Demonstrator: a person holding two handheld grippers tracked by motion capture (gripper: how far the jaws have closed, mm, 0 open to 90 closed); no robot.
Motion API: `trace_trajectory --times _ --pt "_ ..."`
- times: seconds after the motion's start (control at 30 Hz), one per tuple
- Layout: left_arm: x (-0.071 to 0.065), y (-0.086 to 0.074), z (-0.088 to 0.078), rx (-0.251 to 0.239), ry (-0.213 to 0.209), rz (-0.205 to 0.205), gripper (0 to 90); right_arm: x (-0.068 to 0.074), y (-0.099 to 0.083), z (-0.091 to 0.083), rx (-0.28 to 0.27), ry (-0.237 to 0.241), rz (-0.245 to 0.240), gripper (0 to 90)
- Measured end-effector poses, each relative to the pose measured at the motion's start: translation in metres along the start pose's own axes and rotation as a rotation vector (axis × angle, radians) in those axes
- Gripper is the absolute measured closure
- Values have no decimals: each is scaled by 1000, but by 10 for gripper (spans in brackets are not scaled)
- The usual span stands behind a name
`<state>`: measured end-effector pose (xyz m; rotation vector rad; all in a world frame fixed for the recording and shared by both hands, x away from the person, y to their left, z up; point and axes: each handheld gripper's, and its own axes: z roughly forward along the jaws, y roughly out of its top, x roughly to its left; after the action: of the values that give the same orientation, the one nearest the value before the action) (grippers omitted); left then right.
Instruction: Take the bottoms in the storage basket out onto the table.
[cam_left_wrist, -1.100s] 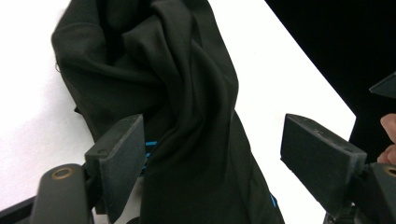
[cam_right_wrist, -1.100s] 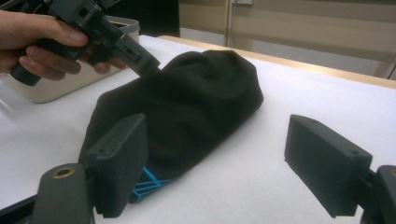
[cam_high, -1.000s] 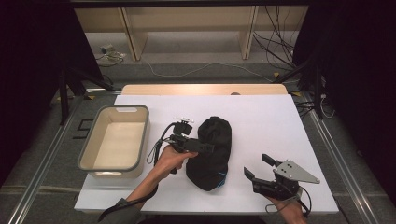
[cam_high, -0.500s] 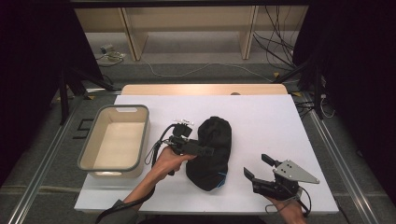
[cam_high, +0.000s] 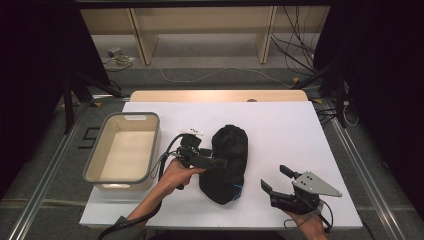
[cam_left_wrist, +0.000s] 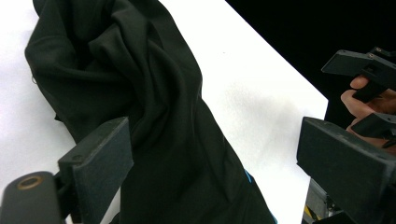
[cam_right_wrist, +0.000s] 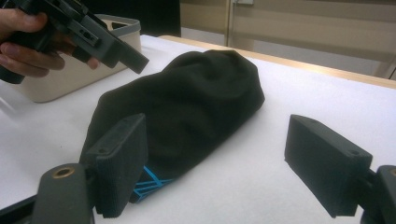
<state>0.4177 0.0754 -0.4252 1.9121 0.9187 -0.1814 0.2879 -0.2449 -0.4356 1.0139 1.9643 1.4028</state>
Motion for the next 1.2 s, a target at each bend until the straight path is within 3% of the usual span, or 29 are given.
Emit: trace_trajectory --times 0.17,0.93,1.2 --pt "-1 0 -4 -34 5 18 98 0 0 0 -2 1 1 221" --pt "-5 -7 -19 -106 50 78 102 0 0 0 -1 3 2 222" --pt "-8 -8 -27 -174 41 113 103 0 0 0 -5 3 2 222"
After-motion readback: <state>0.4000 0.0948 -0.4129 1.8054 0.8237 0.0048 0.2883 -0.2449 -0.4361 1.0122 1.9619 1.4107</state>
